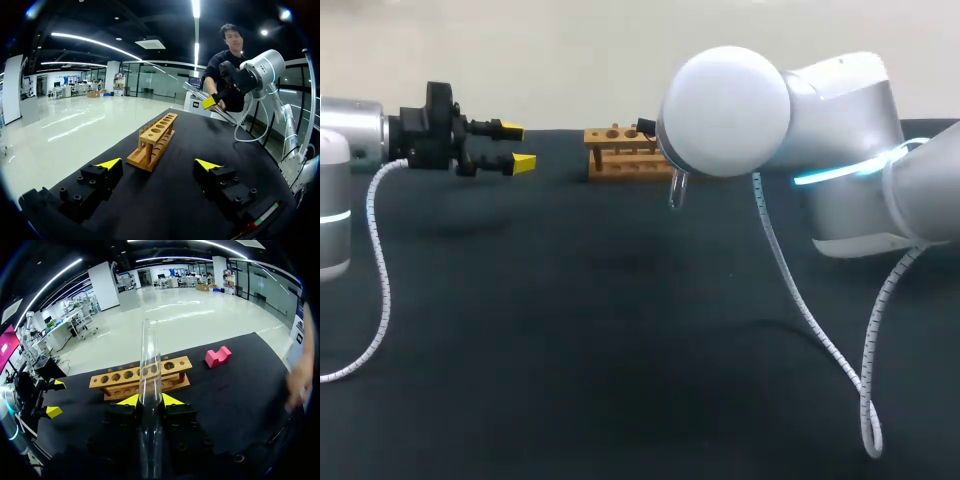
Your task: Grasp the test tube, adjust it, and insert it.
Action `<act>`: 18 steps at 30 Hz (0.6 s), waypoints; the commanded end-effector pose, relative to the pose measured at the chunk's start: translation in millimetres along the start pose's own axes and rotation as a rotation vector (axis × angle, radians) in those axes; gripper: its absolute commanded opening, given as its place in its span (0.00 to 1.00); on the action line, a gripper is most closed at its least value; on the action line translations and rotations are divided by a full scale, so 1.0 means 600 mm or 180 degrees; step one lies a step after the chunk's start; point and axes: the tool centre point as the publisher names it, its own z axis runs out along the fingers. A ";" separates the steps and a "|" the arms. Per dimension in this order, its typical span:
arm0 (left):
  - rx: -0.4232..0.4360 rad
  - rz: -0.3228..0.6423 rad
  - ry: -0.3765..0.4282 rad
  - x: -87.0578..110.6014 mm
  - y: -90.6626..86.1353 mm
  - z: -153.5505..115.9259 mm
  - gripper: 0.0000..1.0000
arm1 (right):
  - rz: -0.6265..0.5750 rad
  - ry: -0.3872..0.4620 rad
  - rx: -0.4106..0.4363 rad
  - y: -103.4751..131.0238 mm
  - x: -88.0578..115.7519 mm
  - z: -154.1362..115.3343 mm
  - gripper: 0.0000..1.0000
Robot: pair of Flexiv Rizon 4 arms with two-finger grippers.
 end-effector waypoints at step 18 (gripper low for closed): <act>-0.0008 0.0010 -0.0013 0.002 -0.002 -0.001 1.00 | -0.0578 -0.0078 0.0270 0.026 0.004 0.082 0.00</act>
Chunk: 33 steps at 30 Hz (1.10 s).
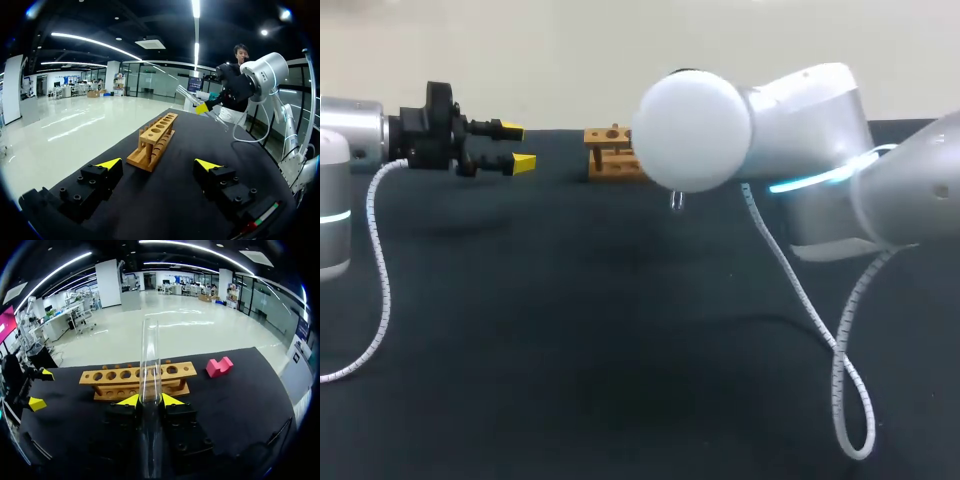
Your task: Grasp the test tube, adjust it, and insert it.
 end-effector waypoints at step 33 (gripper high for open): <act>-0.0008 0.0010 -0.0013 0.002 -0.002 -0.001 1.00 | -0.0283 0.0506 0.0018 0.011 0.034 0.123 0.00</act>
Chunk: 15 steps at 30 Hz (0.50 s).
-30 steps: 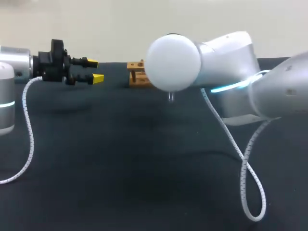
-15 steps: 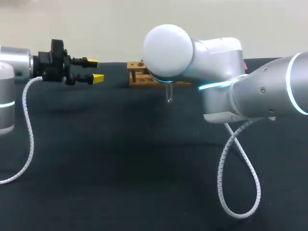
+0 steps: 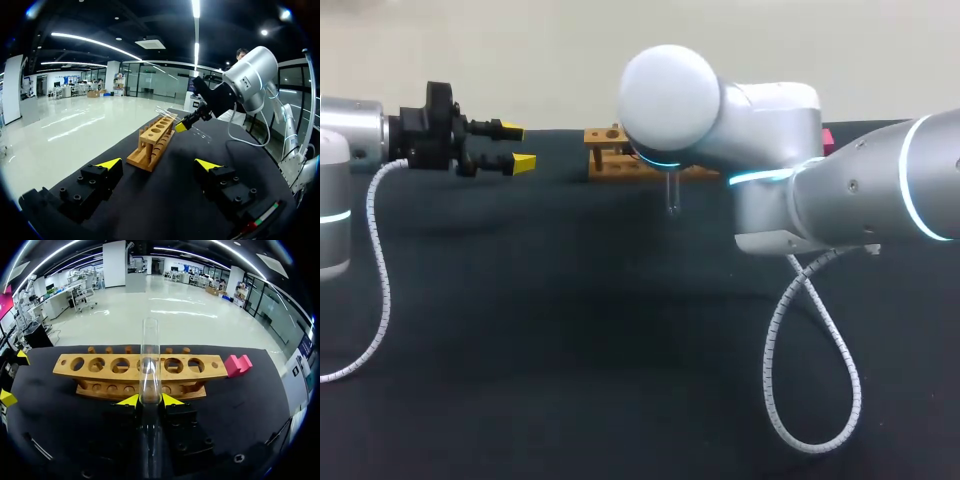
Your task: Grasp the test tube, adjust it, and insert it.
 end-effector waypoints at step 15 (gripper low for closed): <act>-0.0008 0.0010 -0.0013 0.002 -0.002 -0.001 1.00 | 0.0047 0.0259 -0.0127 -0.001 0.007 0.018 0.00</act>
